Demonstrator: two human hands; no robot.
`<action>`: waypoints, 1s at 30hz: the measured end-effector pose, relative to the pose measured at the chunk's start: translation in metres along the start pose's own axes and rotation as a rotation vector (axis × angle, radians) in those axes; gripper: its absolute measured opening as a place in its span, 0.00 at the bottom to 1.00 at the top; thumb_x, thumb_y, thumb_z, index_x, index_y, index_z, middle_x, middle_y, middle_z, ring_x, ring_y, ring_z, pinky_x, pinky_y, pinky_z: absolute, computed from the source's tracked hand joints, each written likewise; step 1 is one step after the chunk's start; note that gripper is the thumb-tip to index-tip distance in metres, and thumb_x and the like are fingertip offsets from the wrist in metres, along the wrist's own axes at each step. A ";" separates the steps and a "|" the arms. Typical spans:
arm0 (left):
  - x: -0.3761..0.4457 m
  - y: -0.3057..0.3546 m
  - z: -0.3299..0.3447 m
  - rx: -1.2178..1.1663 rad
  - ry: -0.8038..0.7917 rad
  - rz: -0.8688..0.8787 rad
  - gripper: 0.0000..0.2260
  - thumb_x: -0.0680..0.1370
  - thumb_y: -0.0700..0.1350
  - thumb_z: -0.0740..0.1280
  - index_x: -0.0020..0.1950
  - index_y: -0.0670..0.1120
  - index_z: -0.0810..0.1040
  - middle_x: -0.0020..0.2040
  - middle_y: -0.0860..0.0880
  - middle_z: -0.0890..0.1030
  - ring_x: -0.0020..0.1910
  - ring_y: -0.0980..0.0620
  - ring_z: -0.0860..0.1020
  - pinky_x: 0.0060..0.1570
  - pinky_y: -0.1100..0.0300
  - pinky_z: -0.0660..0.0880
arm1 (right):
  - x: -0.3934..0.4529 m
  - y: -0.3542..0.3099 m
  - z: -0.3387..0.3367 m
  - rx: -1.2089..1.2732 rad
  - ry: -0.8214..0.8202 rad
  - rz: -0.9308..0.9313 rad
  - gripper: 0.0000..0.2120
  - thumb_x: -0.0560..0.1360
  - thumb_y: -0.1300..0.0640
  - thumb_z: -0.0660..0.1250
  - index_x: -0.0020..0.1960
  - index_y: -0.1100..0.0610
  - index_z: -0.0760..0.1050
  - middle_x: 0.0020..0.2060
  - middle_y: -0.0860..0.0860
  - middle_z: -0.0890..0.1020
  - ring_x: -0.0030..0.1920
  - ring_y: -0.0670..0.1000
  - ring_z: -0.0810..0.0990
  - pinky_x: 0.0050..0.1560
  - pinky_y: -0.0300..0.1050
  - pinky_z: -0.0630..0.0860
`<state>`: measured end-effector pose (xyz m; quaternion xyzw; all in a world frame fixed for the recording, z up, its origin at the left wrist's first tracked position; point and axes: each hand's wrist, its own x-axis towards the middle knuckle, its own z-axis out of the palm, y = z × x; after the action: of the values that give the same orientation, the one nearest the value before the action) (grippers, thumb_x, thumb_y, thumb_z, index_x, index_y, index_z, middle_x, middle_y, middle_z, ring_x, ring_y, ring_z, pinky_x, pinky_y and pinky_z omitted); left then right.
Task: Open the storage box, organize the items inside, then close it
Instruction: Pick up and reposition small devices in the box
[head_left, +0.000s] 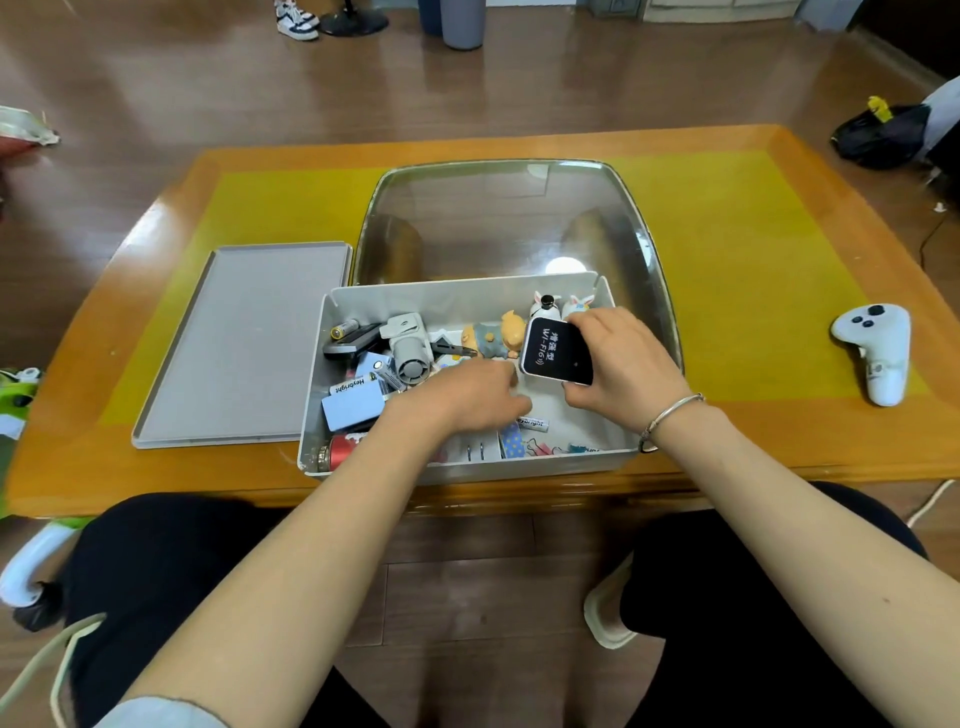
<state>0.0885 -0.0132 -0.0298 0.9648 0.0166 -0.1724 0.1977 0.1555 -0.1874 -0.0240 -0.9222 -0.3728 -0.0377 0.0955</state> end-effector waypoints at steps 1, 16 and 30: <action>-0.001 0.001 0.001 0.062 -0.035 0.015 0.17 0.78 0.54 0.59 0.61 0.47 0.76 0.58 0.45 0.79 0.59 0.44 0.74 0.52 0.54 0.71 | 0.002 -0.002 -0.001 -0.009 -0.008 0.004 0.26 0.65 0.53 0.70 0.60 0.60 0.71 0.52 0.57 0.77 0.53 0.59 0.73 0.54 0.52 0.71; -0.015 0.006 0.009 0.372 -0.102 0.132 0.29 0.74 0.73 0.52 0.62 0.57 0.77 0.58 0.48 0.76 0.59 0.48 0.68 0.57 0.49 0.62 | 0.014 -0.021 0.010 -0.197 -0.424 0.020 0.25 0.64 0.49 0.73 0.56 0.57 0.72 0.53 0.54 0.73 0.54 0.55 0.74 0.49 0.49 0.74; -0.012 0.009 0.017 0.346 -0.050 0.118 0.30 0.74 0.71 0.53 0.70 0.55 0.68 0.63 0.45 0.75 0.64 0.44 0.68 0.64 0.43 0.59 | 0.000 -0.033 0.009 -0.224 -0.623 0.148 0.23 0.73 0.59 0.68 0.67 0.55 0.68 0.60 0.57 0.73 0.60 0.59 0.75 0.56 0.50 0.74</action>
<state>0.0724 -0.0276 -0.0364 0.9792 -0.0747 -0.1845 0.0391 0.1325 -0.1627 -0.0276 -0.9187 -0.3099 0.2123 -0.1222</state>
